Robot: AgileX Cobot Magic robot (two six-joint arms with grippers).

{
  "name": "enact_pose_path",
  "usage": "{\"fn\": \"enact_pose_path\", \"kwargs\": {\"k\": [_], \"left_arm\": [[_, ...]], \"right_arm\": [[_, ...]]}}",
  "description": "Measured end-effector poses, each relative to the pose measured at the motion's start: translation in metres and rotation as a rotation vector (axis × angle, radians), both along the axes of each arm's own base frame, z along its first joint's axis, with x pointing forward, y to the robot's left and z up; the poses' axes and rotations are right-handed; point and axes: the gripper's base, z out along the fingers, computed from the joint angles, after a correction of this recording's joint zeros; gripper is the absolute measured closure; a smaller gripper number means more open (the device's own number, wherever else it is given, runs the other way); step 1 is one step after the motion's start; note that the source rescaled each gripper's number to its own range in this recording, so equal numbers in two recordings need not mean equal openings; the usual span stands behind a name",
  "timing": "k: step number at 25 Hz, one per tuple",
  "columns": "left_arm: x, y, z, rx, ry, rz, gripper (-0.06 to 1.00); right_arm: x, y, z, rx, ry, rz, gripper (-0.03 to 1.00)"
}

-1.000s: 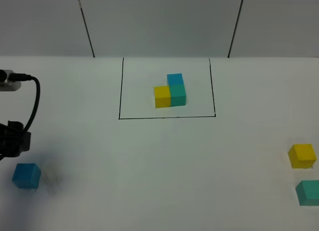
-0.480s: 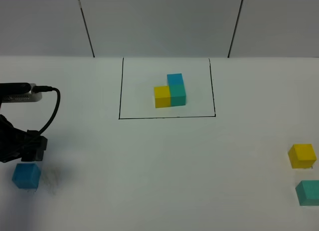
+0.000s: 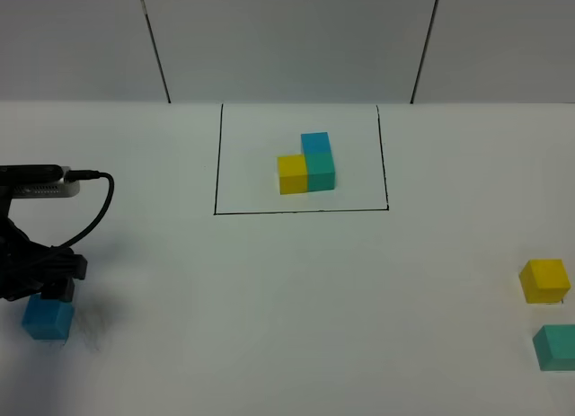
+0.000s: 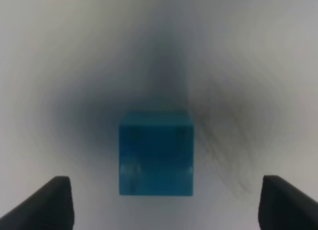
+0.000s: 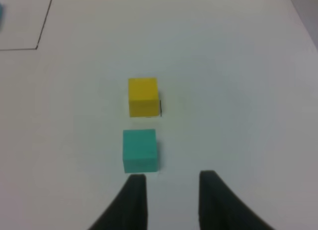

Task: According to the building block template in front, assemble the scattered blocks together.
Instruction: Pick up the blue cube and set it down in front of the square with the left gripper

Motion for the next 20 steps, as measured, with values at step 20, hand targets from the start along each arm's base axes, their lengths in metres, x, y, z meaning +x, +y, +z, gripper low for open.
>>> {"fn": "enact_pose_path", "kwargs": {"k": [20], "left_arm": [[0.007,0.0,-0.024,0.004,0.058,0.021,0.25]], "right_arm": [[0.0,0.0,0.0,0.0,0.0,0.0,0.97]]}}
